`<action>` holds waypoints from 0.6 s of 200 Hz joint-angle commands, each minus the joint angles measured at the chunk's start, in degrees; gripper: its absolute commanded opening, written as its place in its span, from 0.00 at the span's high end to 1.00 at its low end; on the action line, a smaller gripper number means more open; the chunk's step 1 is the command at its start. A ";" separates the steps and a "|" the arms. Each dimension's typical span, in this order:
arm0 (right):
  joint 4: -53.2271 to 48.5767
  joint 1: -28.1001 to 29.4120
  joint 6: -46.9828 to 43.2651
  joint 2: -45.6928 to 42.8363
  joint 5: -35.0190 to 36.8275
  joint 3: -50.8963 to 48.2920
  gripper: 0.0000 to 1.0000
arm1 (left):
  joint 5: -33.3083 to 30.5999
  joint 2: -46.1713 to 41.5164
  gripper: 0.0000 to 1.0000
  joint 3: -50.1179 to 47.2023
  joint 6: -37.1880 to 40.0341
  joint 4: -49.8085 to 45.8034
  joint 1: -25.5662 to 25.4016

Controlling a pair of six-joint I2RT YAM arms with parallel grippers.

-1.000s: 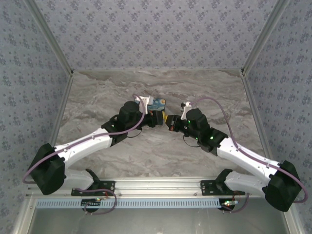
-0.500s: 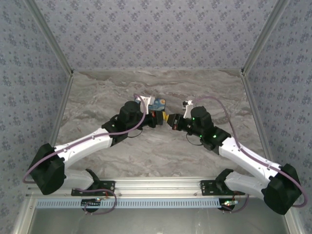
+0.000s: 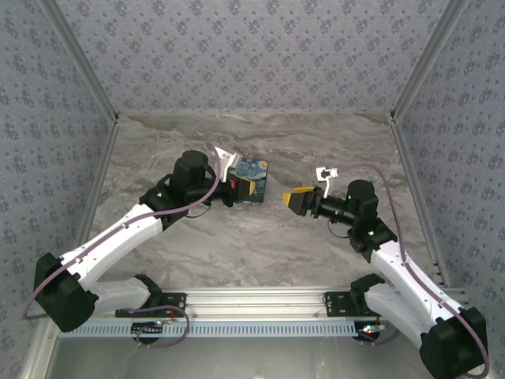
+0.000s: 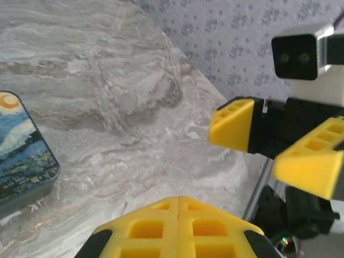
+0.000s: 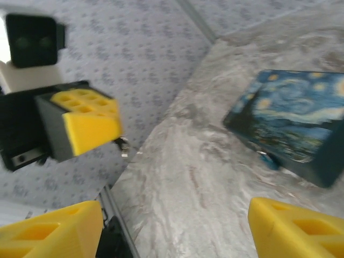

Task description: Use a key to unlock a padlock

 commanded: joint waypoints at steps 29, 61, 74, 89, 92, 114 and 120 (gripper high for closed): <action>7.62 8.49 -5.56 6.36 -1.11 3.18 0.27 | 8.07 1.36 1.00 3.60 3.83 -4.38 -0.01; 9.53 11.30 -6.53 11.30 -1.35 5.63 0.31 | 9.53 1.20 1.00 3.45 3.32 -3.19 -0.06; 9.90 12.19 -6.95 12.93 -1.45 6.82 0.34 | 9.96 1.14 1.00 3.29 3.04 -2.83 -0.07; 10.55 12.78 -7.12 14.23 -1.69 7.74 0.37 | 10.14 1.05 1.00 3.13 3.01 -2.83 -0.03; 10.68 12.87 -7.10 14.40 -1.77 7.85 0.37 | 10.16 1.05 1.00 3.08 3.00 -2.83 -0.02; 10.70 13.00 -7.22 15.39 -2.15 8.64 0.46 | 10.15 0.69 1.00 2.69 3.05 -2.64 -0.06; 10.69 13.05 -7.24 15.49 -2.24 8.67 0.48 | 10.06 0.58 1.00 2.58 3.04 -2.65 -0.03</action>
